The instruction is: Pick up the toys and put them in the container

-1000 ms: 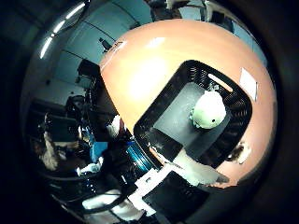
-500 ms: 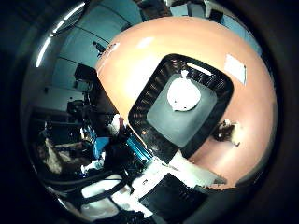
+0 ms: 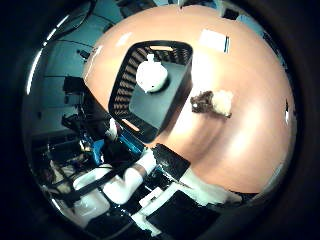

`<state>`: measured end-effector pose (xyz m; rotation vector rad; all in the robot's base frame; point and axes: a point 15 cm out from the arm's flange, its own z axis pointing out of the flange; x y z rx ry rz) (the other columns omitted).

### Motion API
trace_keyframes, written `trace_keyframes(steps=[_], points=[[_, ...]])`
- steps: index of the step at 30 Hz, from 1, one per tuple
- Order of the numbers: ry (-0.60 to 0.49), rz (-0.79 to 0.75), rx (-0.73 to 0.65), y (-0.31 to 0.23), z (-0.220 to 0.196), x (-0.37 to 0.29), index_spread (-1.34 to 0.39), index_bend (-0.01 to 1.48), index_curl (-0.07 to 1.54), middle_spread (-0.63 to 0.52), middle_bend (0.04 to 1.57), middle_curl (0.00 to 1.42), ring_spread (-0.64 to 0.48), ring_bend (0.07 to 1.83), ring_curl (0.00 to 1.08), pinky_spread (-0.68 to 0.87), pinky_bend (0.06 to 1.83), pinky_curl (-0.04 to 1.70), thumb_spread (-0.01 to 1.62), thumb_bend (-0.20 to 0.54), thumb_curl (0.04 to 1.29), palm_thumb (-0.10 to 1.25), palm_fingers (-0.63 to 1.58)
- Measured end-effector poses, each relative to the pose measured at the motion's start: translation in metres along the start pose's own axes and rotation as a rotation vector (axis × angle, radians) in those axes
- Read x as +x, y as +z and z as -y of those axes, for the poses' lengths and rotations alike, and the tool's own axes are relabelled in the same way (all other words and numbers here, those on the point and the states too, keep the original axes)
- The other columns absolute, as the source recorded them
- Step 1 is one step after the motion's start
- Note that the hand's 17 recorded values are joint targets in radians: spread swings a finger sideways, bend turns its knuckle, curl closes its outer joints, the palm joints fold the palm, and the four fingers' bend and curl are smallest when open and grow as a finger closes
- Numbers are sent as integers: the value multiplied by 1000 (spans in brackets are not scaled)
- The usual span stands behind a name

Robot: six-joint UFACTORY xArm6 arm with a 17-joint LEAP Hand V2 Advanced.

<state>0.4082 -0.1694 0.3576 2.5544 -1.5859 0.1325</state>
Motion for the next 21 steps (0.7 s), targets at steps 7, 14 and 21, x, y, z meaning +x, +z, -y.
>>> trace_keyframes(steps=[7, 14, 21], points=[[34, 19, -40, 41, -4, 26, -409, 156, 271, -56, 273, 352, 69, 413, 228, 412, 437, 306, 995, -27, 287, 465, 203], [37, 42, -63, 80, 5, 37, -408, 156, 267, -55, 268, 353, 66, 410, 231, 407, 431, 298, 1010, -26, 284, 475, 209], [41, 67, -71, 112, 18, 40, -399, 160, 267, -56, 267, 356, 53, 407, 236, 398, 422, 292, 1014, -25, 285, 494, 214]])
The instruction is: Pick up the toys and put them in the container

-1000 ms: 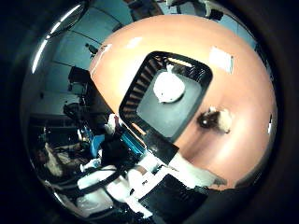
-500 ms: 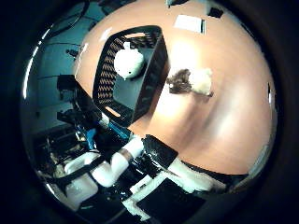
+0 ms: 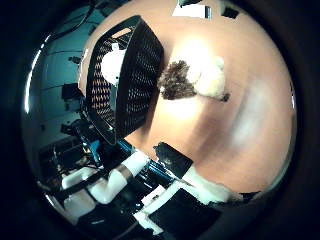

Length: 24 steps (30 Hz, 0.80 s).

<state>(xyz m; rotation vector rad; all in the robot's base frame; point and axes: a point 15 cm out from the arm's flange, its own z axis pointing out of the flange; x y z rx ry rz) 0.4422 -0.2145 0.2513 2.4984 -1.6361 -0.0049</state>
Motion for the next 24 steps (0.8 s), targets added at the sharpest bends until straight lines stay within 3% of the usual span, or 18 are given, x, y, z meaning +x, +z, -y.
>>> trace_keyframes(steps=[24], points=[[-3, 77, -84, 78, 34, -23, -395, 163, 276, -57, 265, 357, 49, 378, 241, 385, 377, 272, 1025, -25, 286, 531, 244]])
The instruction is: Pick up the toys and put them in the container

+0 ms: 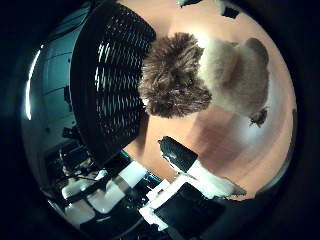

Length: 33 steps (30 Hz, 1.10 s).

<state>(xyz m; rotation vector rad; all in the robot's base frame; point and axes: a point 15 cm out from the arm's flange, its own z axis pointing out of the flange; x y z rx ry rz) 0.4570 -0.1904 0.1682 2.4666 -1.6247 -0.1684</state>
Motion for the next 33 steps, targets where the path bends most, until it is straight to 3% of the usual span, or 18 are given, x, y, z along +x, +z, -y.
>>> trace_keyframes(steps=[7, 12, 16, 18, 20, 23, 27, 33], points=[[8, 15, -22, 13, 1, -1, -393, 164, 281, -57, 250, 355, 29, 378, 244, 388, 361, 273, 1025, -25, 292, 540, 266], [6, 21, -31, 19, 1, -2, -376, 169, 282, -99, 288, 367, -27, 467, 262, 361, 338, 260, 1022, -22, 293, 554, 403], [5, 6, -13, 17, 5, 2, -392, 192, 312, -229, 487, 451, -195, 651, 313, 97, 377, 236, 1021, -16, 301, 618, 777], [-2, -9, 5, 16, 10, 5, -413, 204, 346, -273, 558, 500, -266, 750, 359, -108, 533, 272, 1020, -12, 309, 668, 1024], [-8, -11, 8, 15, 10, 5, -448, 324, 436, -298, 679, 578, -296, 863, 431, -272, 679, 336, 1015, -7, 322, 738, 1214], [-13, -14, 2, 9, 7, 4, -451, 544, 564, -286, 850, 662, -286, 1002, 500, -341, 885, 431, 1005, -2, 346, 841, 1326], [-24, 14, -38, 8, -3, -6, -384, 826, 732, -217, 1083, 744, -249, 1201, 584, -308, 1103, 563, 996, -9, 374, 951, 1264], [-39, 63, -134, -29, -33, -14, -326, 968, 821, -184, 1220, 785, -228, 1328, 639, -252, 1223, 673, 1028, -12, 405, 1012, 1153]])
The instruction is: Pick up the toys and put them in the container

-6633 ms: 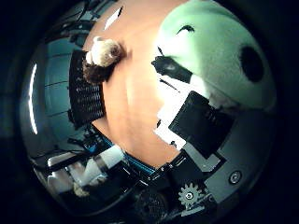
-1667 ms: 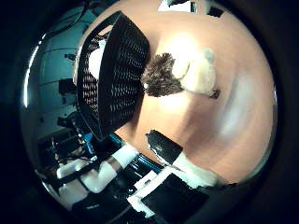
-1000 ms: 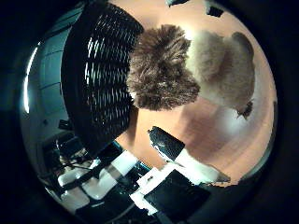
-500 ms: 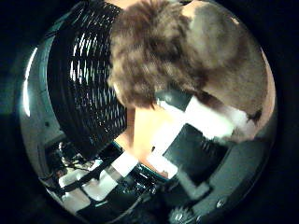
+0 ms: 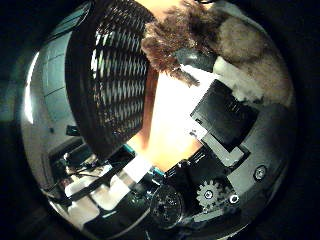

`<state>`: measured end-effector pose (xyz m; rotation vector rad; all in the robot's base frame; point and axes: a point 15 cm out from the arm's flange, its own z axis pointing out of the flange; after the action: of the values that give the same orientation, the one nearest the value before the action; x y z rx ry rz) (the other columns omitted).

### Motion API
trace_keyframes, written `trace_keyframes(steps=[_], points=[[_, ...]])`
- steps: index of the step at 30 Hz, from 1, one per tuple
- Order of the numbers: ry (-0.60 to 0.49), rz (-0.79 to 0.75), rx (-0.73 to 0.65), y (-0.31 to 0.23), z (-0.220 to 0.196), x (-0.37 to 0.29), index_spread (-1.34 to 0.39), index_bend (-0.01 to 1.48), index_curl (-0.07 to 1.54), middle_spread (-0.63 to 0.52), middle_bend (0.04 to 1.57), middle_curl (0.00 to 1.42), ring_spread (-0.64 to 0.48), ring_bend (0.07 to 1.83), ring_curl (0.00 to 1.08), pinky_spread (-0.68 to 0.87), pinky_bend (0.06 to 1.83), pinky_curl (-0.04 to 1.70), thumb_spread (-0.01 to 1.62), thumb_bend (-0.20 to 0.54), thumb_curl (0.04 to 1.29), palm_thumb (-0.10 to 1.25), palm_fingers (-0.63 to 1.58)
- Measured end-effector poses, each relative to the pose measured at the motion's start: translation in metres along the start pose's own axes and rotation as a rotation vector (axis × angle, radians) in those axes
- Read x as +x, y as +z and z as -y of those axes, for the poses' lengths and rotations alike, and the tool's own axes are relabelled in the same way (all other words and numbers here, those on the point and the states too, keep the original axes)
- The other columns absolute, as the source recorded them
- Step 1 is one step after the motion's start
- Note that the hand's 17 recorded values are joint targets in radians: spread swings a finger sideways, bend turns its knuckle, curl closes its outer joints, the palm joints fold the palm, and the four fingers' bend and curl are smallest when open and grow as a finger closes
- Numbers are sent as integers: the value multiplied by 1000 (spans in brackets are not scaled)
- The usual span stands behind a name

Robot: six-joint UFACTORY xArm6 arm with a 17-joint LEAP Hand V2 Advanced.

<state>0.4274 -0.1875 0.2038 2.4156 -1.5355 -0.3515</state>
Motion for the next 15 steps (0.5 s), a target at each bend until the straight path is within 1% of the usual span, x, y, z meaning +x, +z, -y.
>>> trace_keyframes(steps=[6, 8, 15], points=[[11, -64, -26, -61, -43, 2, -295, 1012, 855, -183, 1250, 811, -217, 1381, 666, -233, 1247, 739, 1065, -13, 430, 1022, 1102], [16, -82, -27, -73, -54, 1, -292, 1017, 862, -186, 1247, 820, -216, 1389, 671, -230, 1245, 758, 1075, -14, 440, 1026, 1092], [40, -167, 11, -123, -91, -9, -287, 1024, 870, -192, 1233, 845, -220, 1386, 680, -232, 1232, 807, 1092, -15, 452, 1018, 1081]])
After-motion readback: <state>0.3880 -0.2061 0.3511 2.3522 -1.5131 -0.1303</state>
